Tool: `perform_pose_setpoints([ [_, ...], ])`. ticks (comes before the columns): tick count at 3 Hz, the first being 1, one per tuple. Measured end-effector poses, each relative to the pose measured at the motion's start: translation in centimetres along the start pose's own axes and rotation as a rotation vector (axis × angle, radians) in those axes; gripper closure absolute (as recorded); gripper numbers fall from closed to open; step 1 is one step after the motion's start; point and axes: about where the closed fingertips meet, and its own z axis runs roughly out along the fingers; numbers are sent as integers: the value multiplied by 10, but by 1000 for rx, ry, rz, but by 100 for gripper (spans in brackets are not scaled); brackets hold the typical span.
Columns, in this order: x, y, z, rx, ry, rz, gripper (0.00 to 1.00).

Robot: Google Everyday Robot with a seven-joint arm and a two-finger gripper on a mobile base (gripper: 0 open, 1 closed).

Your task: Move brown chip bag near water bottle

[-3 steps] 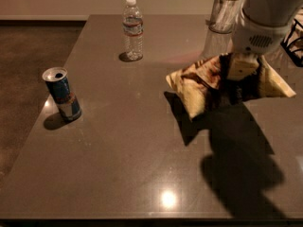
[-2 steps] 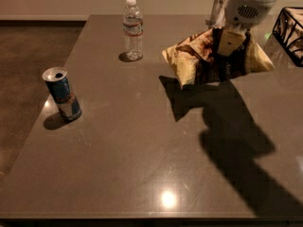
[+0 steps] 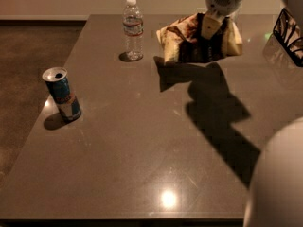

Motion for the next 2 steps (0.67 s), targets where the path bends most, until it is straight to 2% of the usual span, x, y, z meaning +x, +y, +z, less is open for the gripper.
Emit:
perform_pose_setpoints([
  [1,-23,-4,44,-20,-8,40,100],
  [2,-32,-2,67,-35,-4,62,100],
])
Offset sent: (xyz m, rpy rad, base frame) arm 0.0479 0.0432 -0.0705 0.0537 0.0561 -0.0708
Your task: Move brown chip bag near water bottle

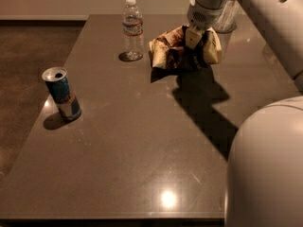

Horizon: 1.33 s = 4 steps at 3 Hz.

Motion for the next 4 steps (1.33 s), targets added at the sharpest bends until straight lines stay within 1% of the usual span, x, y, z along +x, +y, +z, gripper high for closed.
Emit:
perform_pose_setpoints([
  [1,-14,7,9,2,-11,19,82],
  [2,-14,7,14,0,-10,19,51],
  [4,-16,7,19,-3,-9,17,4],
])
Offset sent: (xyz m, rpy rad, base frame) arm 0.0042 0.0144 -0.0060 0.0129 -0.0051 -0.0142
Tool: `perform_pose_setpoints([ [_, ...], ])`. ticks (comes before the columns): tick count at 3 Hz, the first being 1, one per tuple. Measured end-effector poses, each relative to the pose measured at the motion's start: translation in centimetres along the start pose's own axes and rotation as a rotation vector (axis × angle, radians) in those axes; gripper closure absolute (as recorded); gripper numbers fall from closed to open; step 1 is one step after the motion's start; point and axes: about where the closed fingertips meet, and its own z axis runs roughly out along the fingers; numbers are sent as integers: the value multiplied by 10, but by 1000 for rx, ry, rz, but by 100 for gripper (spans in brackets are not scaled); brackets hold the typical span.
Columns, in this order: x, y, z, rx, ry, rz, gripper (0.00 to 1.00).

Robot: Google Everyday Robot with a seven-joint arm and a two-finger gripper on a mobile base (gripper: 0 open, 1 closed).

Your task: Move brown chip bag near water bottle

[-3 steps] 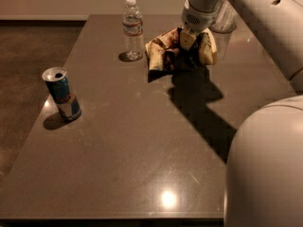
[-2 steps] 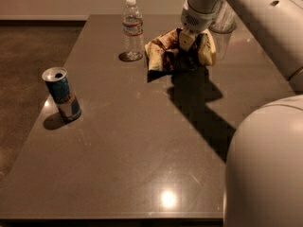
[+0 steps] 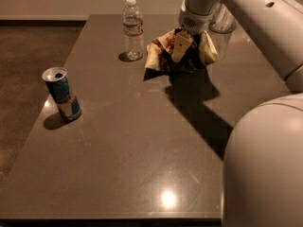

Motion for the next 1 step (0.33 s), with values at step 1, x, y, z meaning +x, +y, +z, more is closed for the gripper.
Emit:
perform_pose_setpoints([
  [1,0,0,2,-1,0,-1,0],
])
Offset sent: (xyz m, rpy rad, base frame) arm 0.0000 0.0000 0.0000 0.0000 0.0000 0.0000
